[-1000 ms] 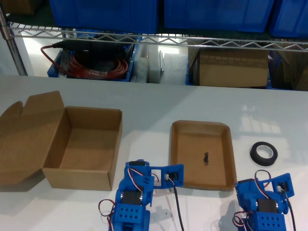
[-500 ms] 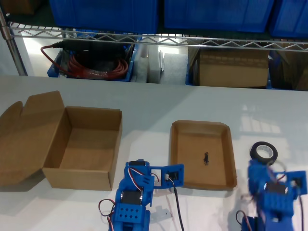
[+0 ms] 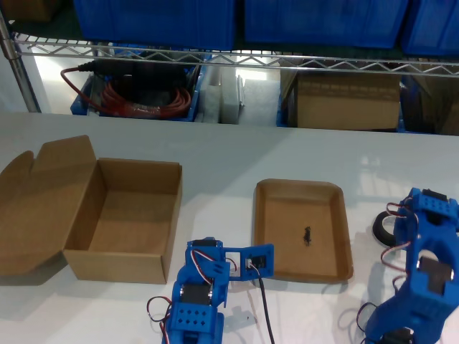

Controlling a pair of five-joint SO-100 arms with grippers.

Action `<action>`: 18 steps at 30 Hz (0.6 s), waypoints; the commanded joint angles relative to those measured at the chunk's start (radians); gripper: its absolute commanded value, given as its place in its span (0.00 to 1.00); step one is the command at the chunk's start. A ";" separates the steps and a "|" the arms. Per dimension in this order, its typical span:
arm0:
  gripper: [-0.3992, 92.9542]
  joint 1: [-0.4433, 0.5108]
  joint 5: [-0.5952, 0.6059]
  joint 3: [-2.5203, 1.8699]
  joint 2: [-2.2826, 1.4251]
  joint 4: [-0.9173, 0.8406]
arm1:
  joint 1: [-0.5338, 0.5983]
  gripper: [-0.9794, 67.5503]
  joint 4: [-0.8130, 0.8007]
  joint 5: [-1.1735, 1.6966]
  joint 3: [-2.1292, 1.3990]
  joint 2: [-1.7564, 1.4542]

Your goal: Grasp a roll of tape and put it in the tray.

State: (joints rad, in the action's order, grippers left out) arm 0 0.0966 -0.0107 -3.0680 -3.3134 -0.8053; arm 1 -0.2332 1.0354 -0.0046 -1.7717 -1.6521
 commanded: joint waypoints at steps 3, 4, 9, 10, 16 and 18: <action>0.01 -0.008 0.003 -0.032 -0.011 0.012 | 0.046 0.41 0.023 -0.011 0.132 0.126; 0.01 -0.008 0.003 -0.032 -0.011 0.012 | 0.051 0.41 0.029 -0.011 0.149 0.146; 0.01 -0.008 0.003 -0.032 -0.011 0.012 | 0.060 0.41 0.035 -0.006 0.204 0.225; 0.01 -0.008 0.003 -0.032 -0.011 0.012 | 0.063 0.40 0.035 -0.002 0.204 0.233; 0.01 -0.008 0.003 -0.032 -0.011 0.012 | 0.057 0.17 0.028 -0.005 0.221 0.264; 0.01 -0.008 0.003 -0.032 -0.011 0.012 | 0.048 0.03 0.028 -0.005 0.230 0.270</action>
State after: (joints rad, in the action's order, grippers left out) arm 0 0.0966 -0.0107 -3.0680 -3.3134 -0.8053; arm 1 -0.1764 1.0677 -0.0077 -1.5907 -1.3775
